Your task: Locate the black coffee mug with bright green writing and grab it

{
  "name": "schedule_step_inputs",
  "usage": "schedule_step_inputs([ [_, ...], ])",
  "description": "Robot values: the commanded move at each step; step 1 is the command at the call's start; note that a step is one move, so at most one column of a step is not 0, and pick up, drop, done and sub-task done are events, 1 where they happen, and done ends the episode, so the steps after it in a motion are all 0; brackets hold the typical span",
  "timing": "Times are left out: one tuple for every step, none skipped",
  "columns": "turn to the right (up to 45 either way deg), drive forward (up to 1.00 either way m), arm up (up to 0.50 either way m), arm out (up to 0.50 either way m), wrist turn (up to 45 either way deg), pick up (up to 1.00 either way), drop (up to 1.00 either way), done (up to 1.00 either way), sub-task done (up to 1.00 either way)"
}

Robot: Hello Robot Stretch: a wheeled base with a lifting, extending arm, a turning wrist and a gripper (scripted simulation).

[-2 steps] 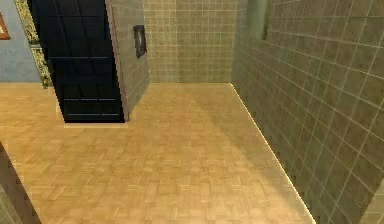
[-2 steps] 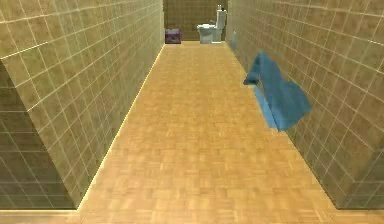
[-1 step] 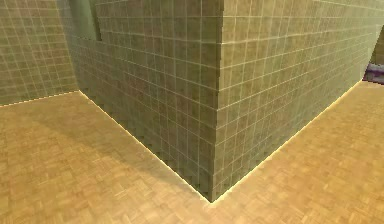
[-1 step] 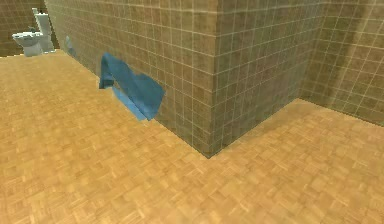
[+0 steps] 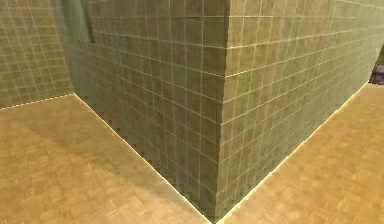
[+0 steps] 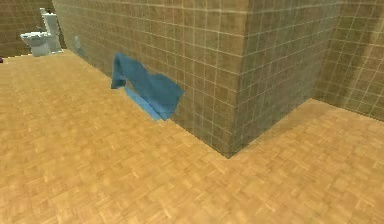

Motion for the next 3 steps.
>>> schedule_step_inputs([
  [-45.0, 0.00, 0.00, 0.00, 0.0, 0.00, 0.00, 0.00, 0.00],
  [-21.0, 0.00, 0.00, 0.00, 0.0, 0.00, 0.00, 0.00, 0.00],
  [0.0, 1.00, 0.00, 0.00, 0.0, 0.00, 0.00, 0.00, 0.00],
])
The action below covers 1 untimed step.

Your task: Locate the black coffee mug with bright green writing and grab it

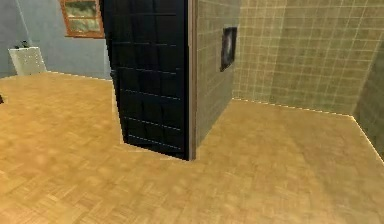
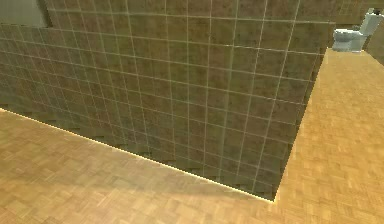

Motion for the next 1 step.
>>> schedule_step_inputs([
  [-3.0, 0.00, 0.00, 0.00, 0.0, 0.00, 0.00, 0.00, 0.00],
])
